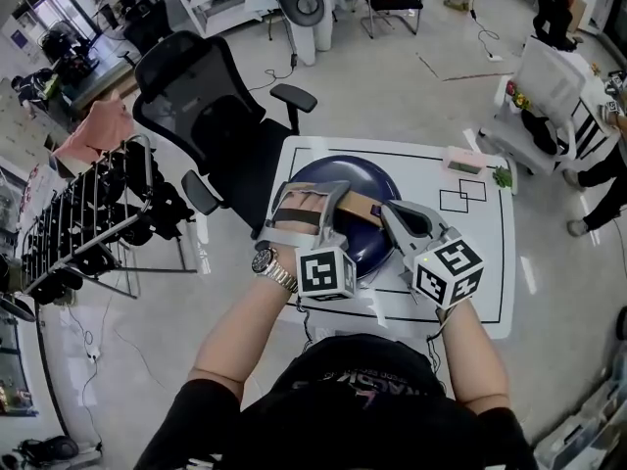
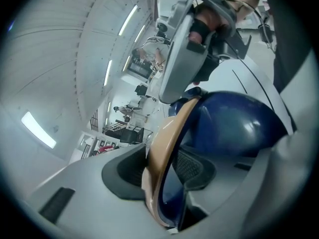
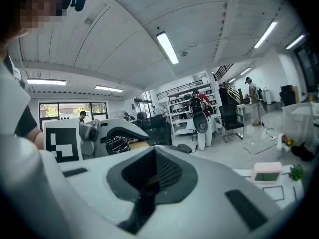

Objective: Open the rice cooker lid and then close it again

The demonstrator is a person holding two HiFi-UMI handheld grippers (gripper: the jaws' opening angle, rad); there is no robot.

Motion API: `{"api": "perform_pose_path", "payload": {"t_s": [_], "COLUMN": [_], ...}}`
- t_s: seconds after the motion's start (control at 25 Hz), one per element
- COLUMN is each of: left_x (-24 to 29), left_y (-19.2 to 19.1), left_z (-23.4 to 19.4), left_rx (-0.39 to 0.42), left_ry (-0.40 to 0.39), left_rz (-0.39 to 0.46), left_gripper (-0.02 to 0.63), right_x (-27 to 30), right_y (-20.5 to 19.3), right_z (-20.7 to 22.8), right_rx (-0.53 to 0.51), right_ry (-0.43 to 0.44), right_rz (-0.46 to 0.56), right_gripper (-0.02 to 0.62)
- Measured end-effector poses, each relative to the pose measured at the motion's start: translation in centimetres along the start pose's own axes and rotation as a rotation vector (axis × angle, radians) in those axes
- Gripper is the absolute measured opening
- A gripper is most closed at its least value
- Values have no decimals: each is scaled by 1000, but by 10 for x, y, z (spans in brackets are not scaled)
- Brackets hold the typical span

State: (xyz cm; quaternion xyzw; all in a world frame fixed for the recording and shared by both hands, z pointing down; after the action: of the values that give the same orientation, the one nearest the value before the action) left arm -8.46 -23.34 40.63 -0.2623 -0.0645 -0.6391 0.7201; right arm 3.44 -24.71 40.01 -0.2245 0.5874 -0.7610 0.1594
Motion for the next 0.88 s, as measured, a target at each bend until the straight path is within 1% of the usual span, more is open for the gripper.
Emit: {"api": "perform_pose_path", "payload": {"t_s": [0.24,0.64,0.76,0.88], "left_x": [5,7,6,3], "left_y": [1,3,4,4], "left_z": [10,12,13,14], "left_rx": [33,34,41,19], "left_ry": [-1,8,24,51], "left_rz": [-30,-69,-78,-86], "left_gripper": [161,164,164,175], "right_x": [0,0,-1,-3], "right_y": [-13,-17,-16,-15], "right_z": [5,10,10,9], "right_rx": [18,49,50,41], "right_ry": [9,46,58,78], "right_rz": [-16,2,2,-5], "right_gripper": [2,2,2,2]}}
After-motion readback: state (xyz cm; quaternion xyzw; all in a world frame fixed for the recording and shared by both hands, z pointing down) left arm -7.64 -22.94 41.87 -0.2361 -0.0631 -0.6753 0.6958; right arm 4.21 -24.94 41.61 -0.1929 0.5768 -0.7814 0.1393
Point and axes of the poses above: the fingertips, and each gripper's own axes: x forward along the fingers, z to its right, y out of its top, the point moved 7 cm from there along -x, backward along the fingers, and after that the axes turned 3 degrees about z, right-handed, at the moved point
